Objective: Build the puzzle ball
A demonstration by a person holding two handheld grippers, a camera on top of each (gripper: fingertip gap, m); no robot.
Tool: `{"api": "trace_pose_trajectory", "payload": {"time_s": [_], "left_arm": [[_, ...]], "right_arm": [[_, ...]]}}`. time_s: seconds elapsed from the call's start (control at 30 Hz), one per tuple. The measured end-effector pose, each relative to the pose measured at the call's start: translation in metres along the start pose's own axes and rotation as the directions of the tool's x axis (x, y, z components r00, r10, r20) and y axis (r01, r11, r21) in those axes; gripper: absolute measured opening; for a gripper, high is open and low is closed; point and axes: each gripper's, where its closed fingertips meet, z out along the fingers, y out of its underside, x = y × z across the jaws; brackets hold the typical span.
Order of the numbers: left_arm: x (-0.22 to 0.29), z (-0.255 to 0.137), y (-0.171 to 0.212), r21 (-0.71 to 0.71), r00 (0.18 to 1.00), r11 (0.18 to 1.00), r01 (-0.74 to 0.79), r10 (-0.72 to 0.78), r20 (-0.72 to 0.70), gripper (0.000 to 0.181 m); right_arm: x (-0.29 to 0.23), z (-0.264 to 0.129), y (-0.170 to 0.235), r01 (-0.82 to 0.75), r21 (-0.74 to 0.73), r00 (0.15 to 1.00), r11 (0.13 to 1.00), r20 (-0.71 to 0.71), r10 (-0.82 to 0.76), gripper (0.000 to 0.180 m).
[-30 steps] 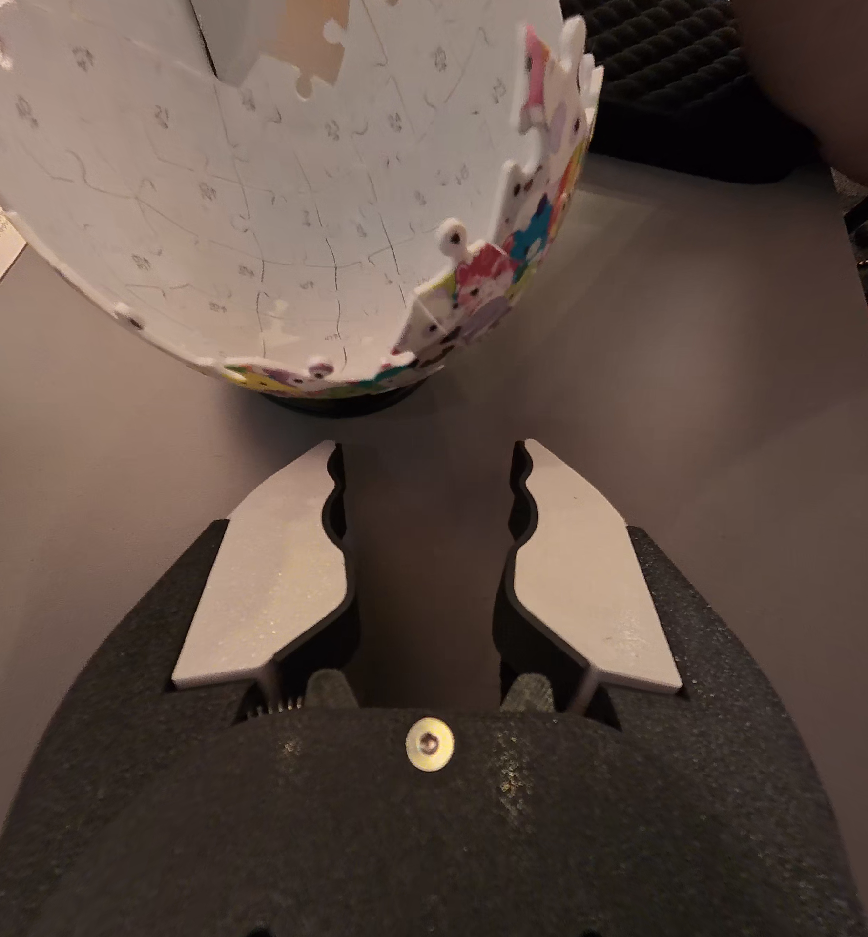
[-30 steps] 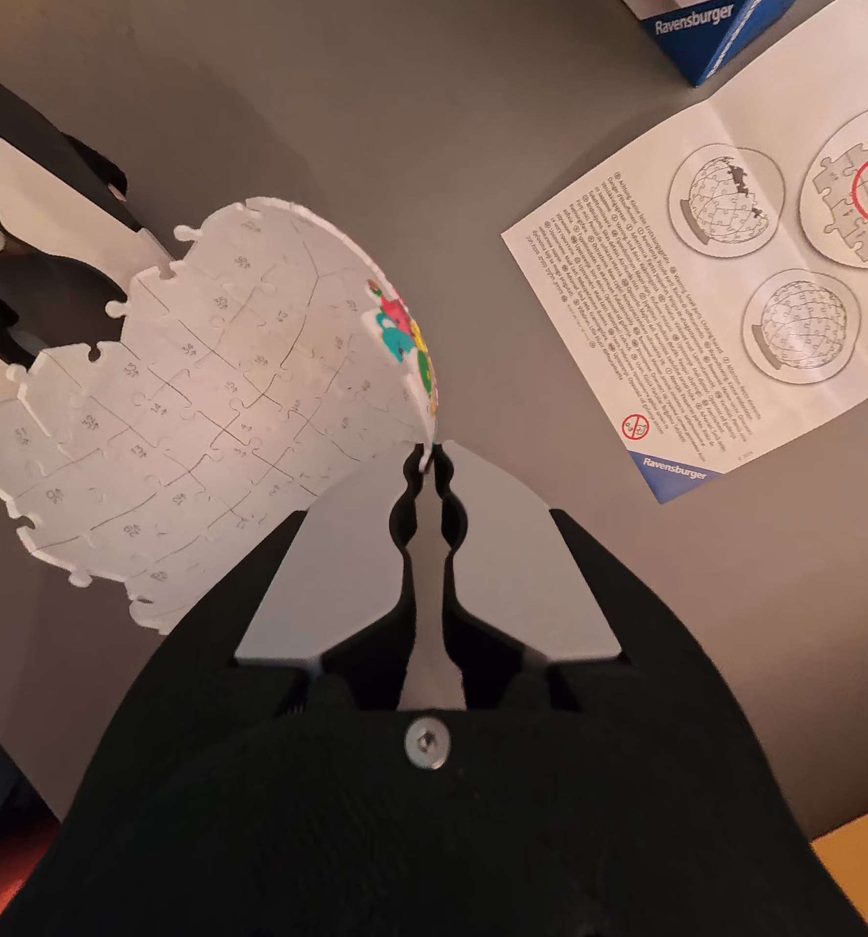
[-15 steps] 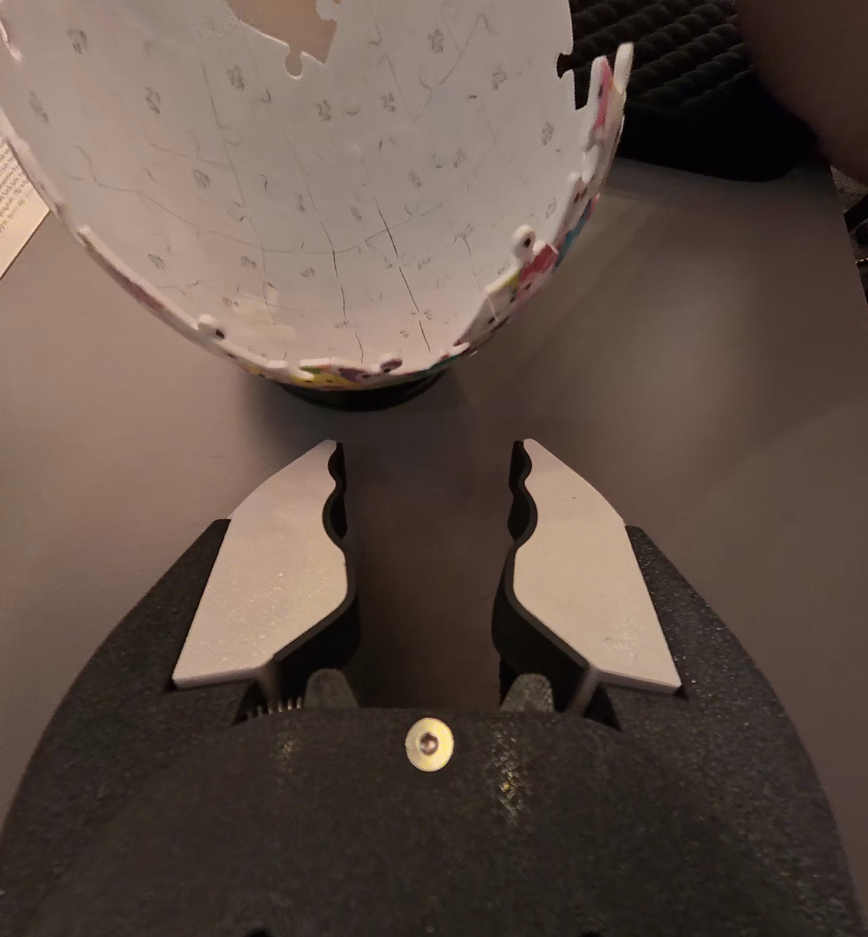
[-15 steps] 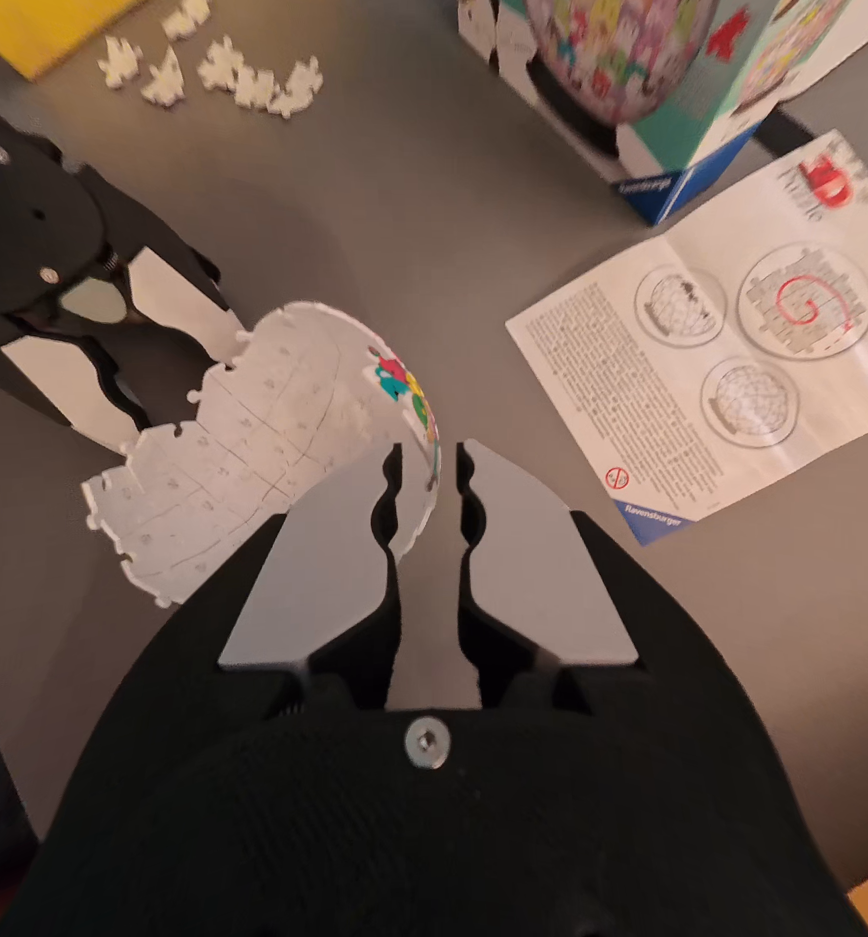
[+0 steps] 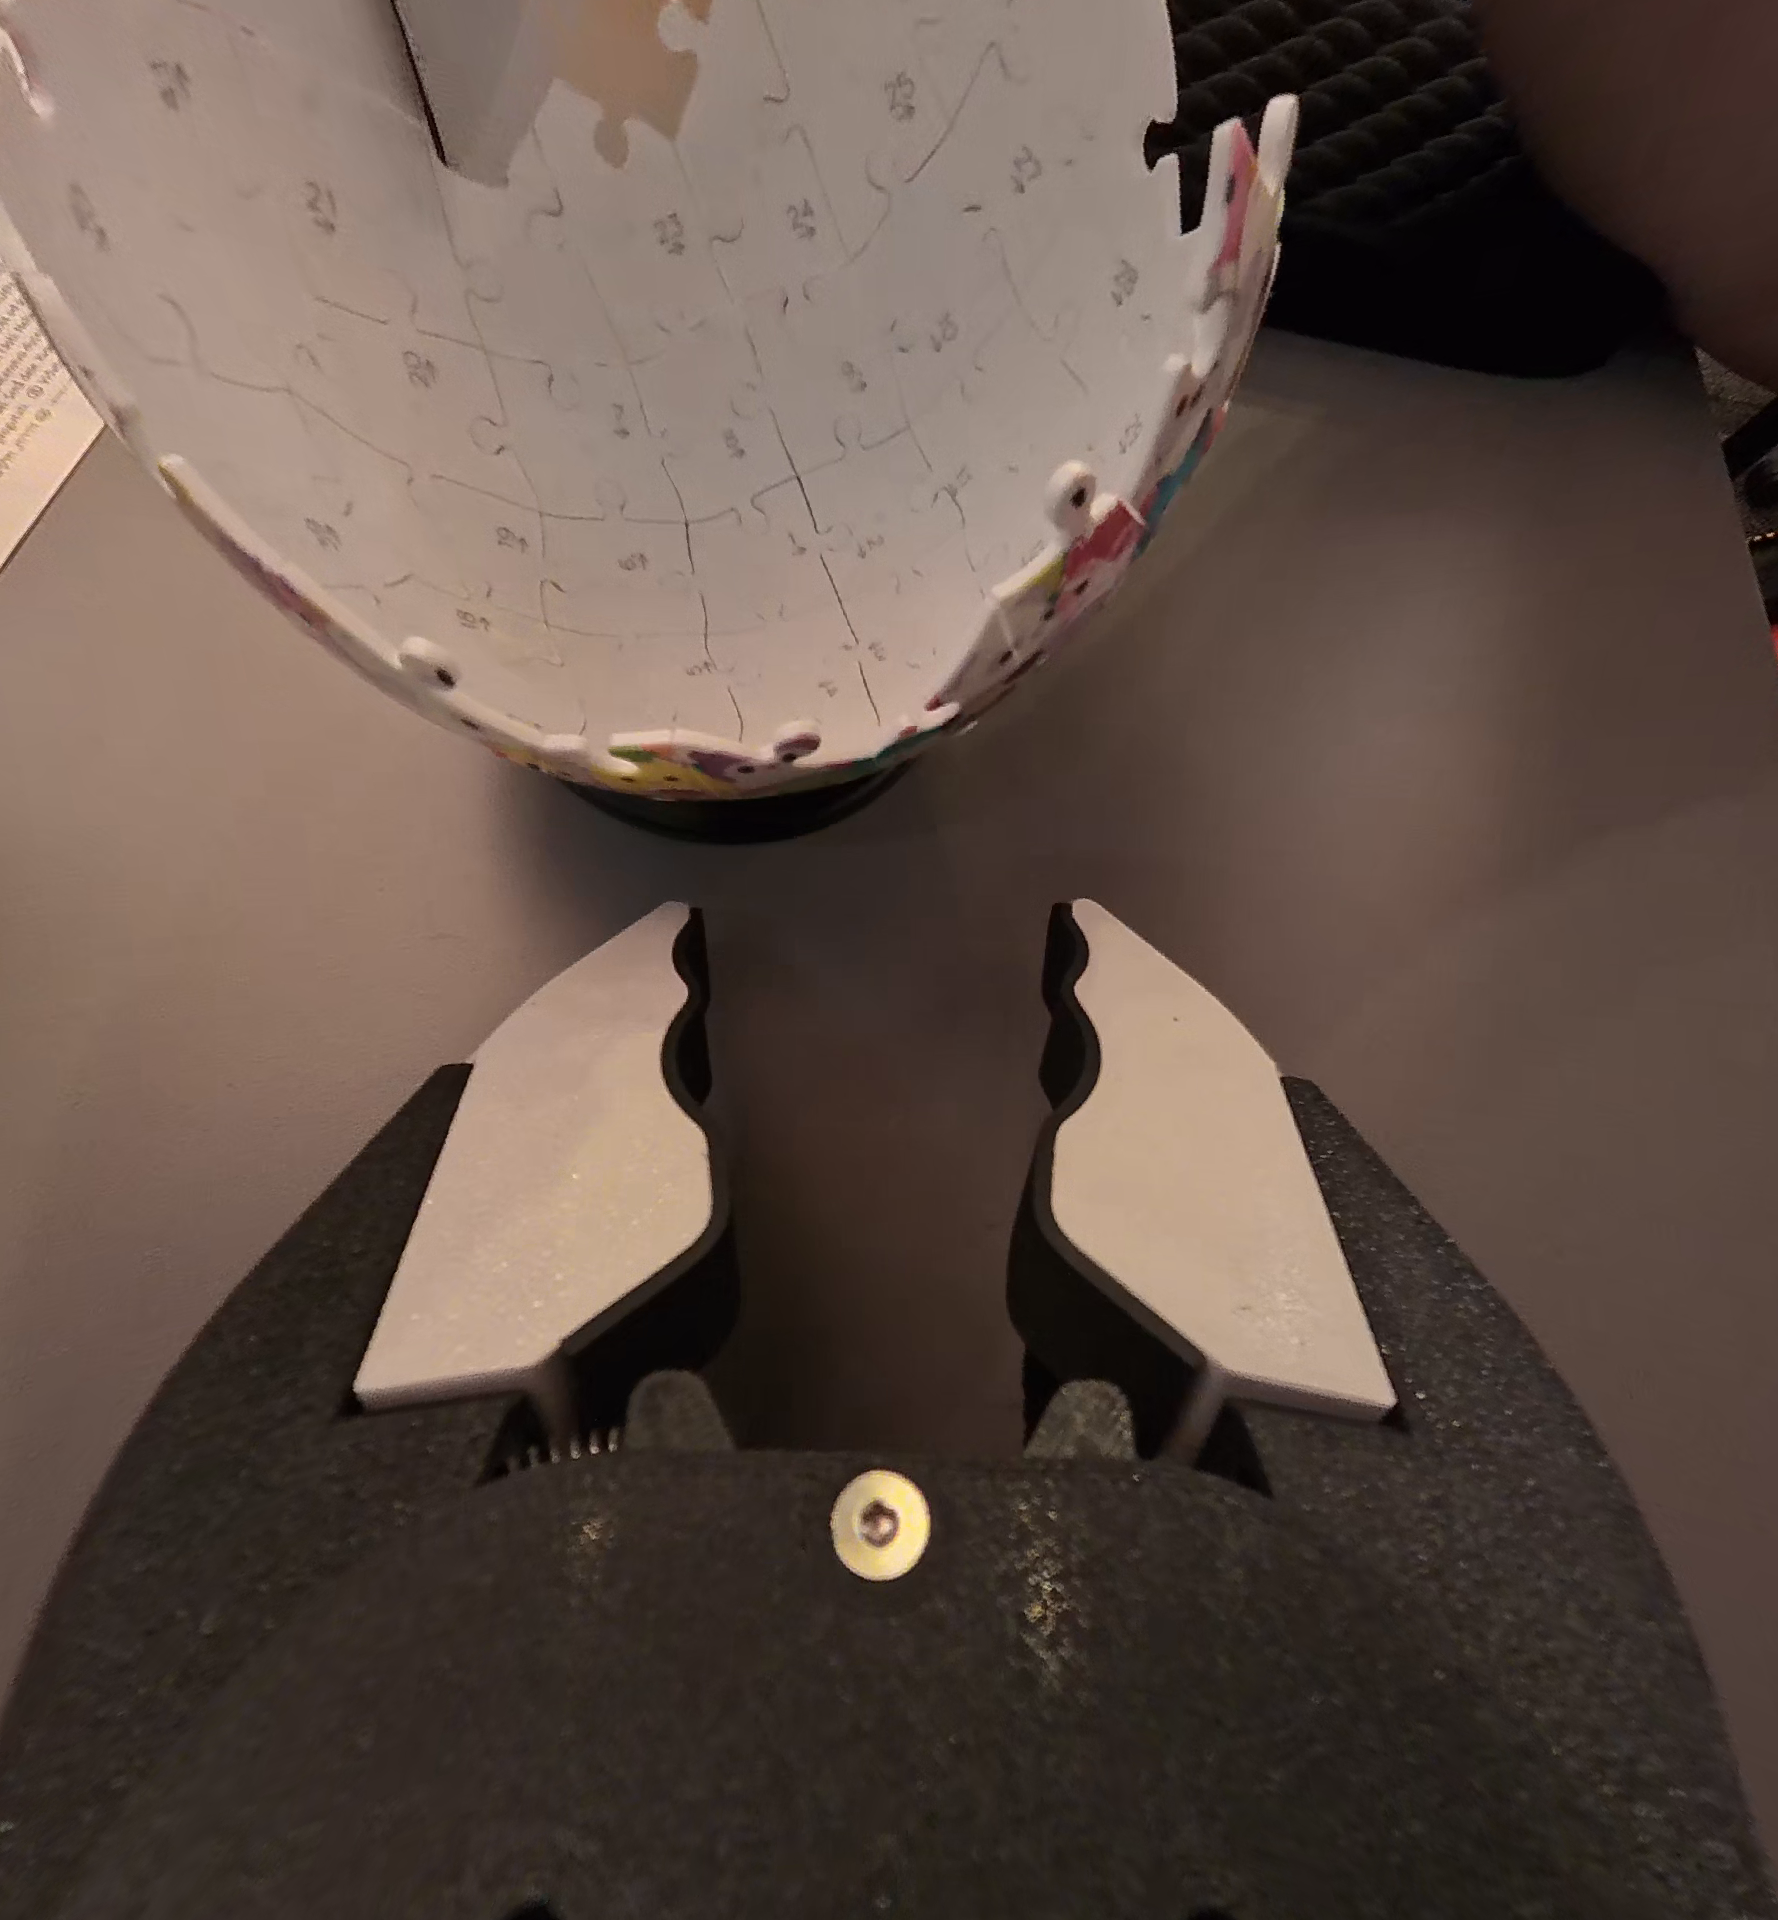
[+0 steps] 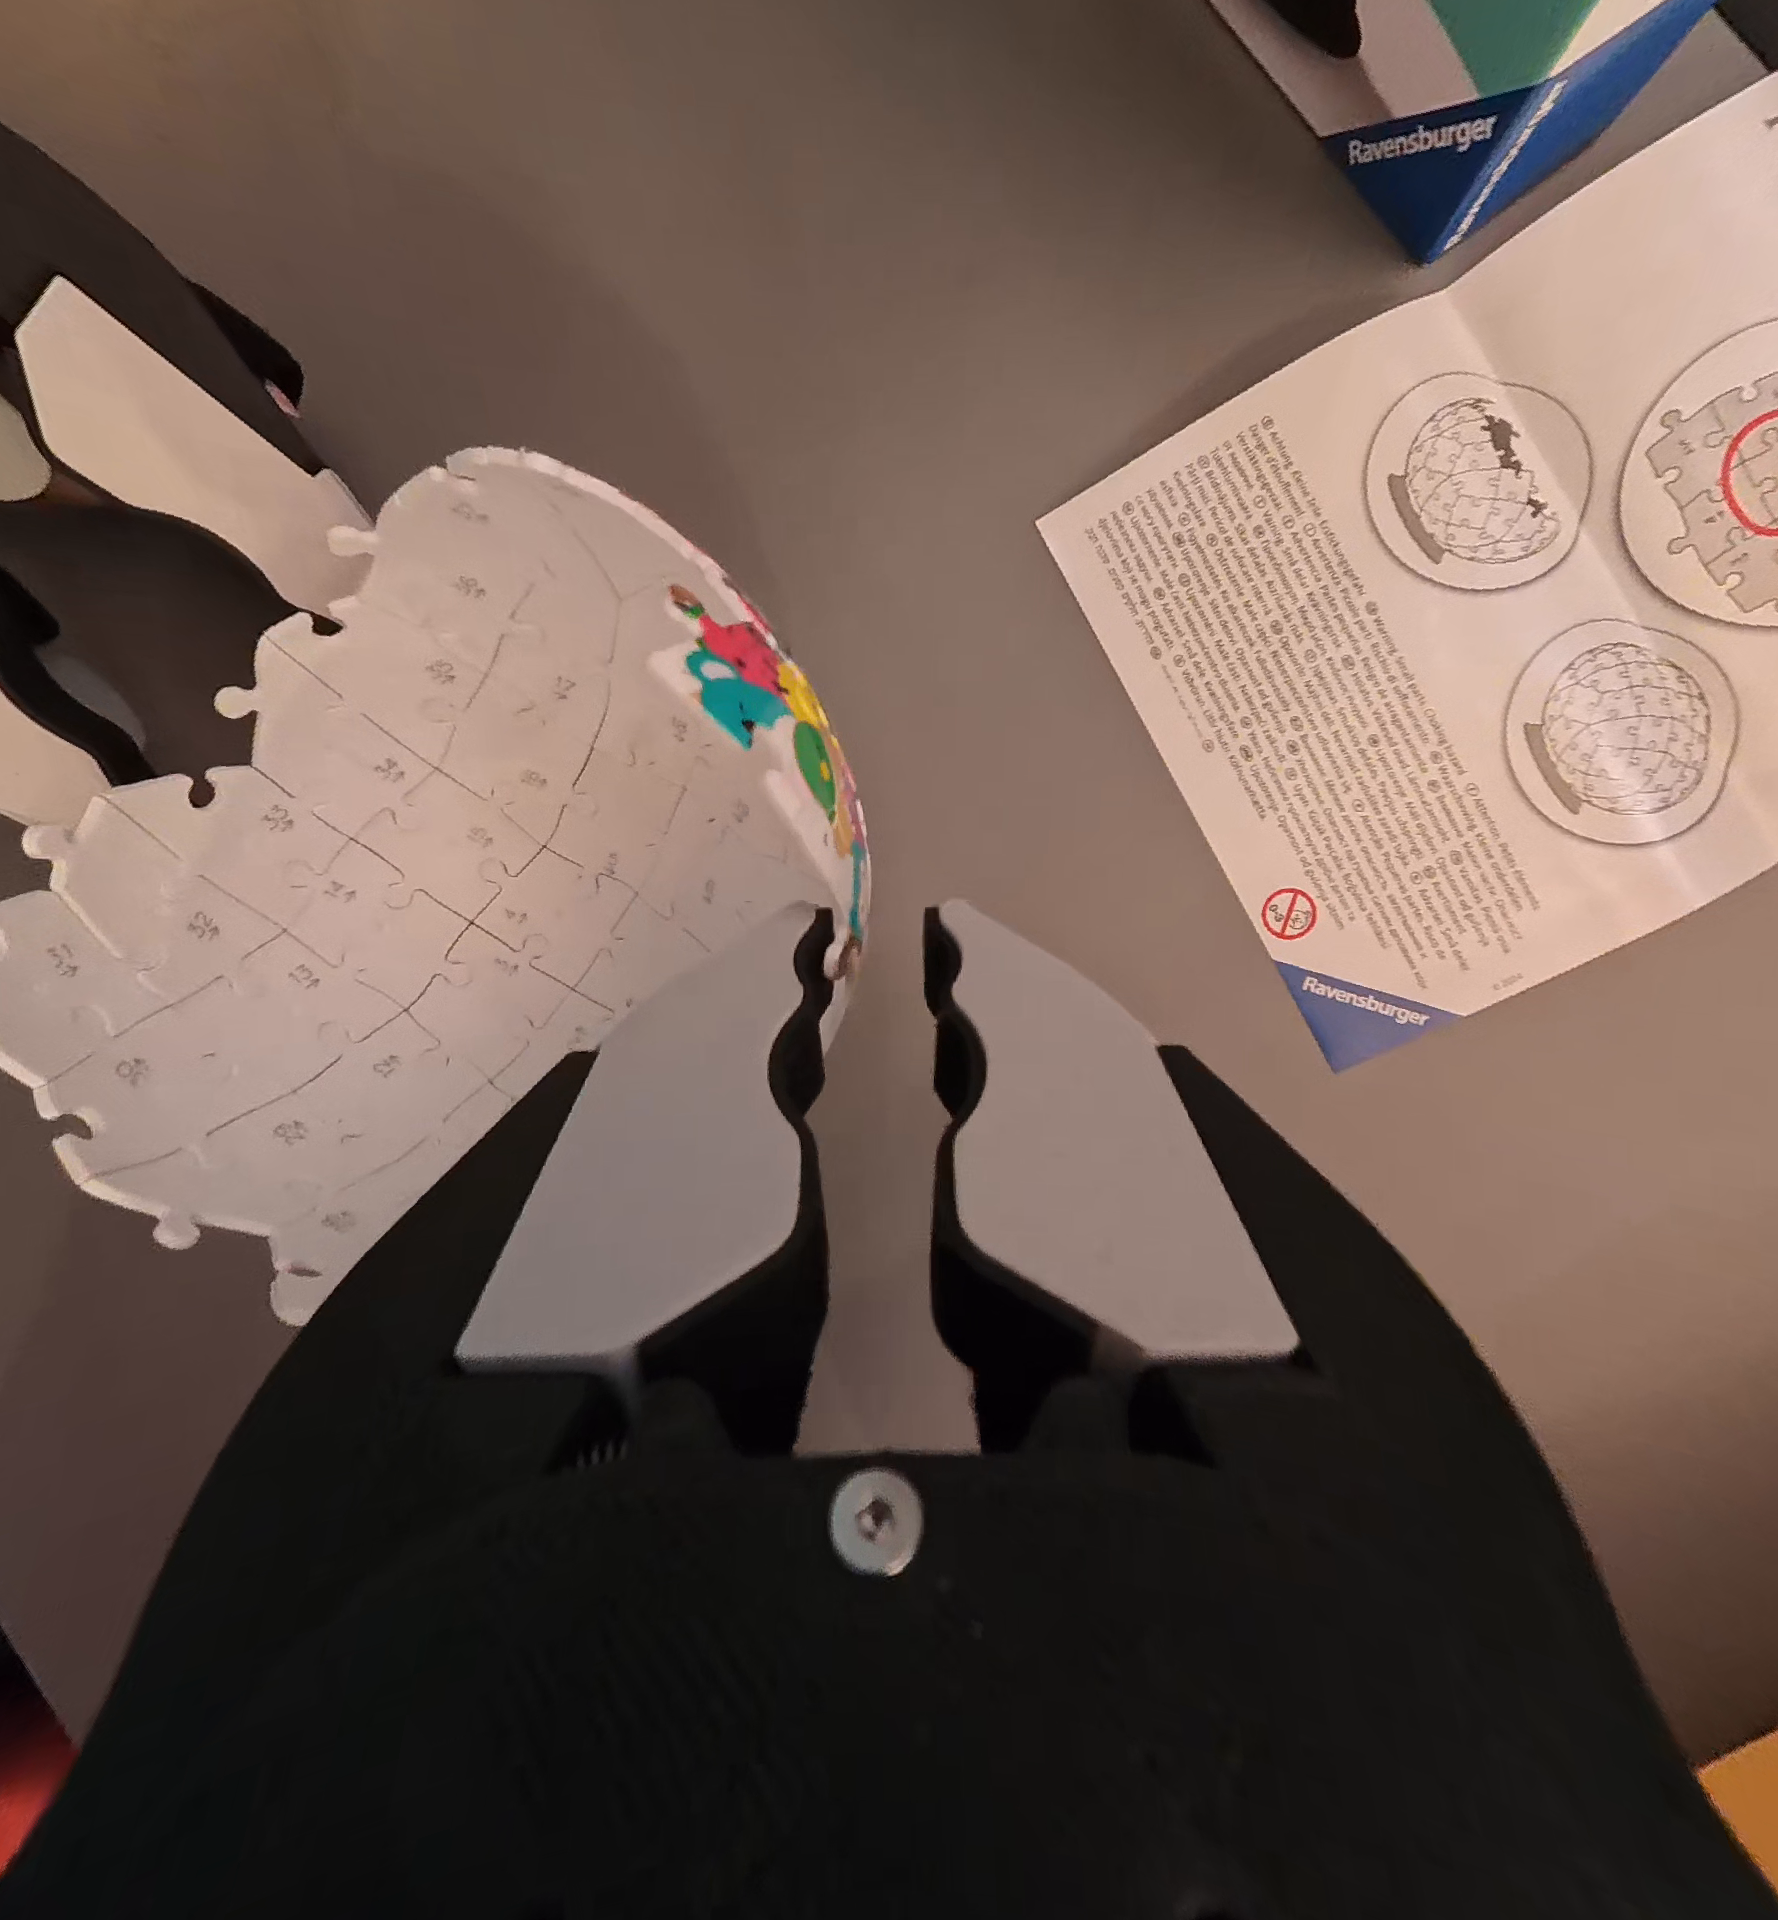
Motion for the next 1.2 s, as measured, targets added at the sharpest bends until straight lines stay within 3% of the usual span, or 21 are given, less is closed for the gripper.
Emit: {"api": "trace_pose_trajectory", "payload": {"time_s": [0.2, 0.67, 0.8, 0.9, 1.2], "left_arm": [[0.000, 0.000, 0.000, -0.001, 1.000, 1.000, -0.001, 0.001, -0.001, 0.062], [0.000, 0.001, 0.000, -0.004, 1.000, 1.000, -0.007, 0.007, 0.003, 0.062], [0.000, 0.001, 0.000, -0.004, 1.000, 1.000, -0.007, 0.007, 0.002, 0.062], [-0.001, 0.001, 0.000, -0.004, 1.000, 1.000, -0.006, 0.006, 0.002, 0.062], [-0.001, 0.000, 0.000, -0.002, 1.000, 1.000, -0.004, 0.004, -0.002, 0.062]], "right_arm": [[-0.003, 0.001, 0.001, 0.003, -0.019, 1.000, 1.000, 0.012, -0.003, 0.005], [-0.001, -0.003, -0.001, 0.008, -0.009, 1.000, 1.000, 0.001, -0.008, 0.004], [0.000, -0.010, -0.012, 0.095, 0.054, 0.995, 0.994, -0.044, -0.093, 0.025], [-0.002, -0.009, -0.019, 0.119, 0.074, 0.993, 0.990, -0.024, -0.118, 0.025], [-0.001, 0.002, -0.014, 0.143, 0.007, 0.990, 0.990, -0.021, -0.143, 0.004]]}}
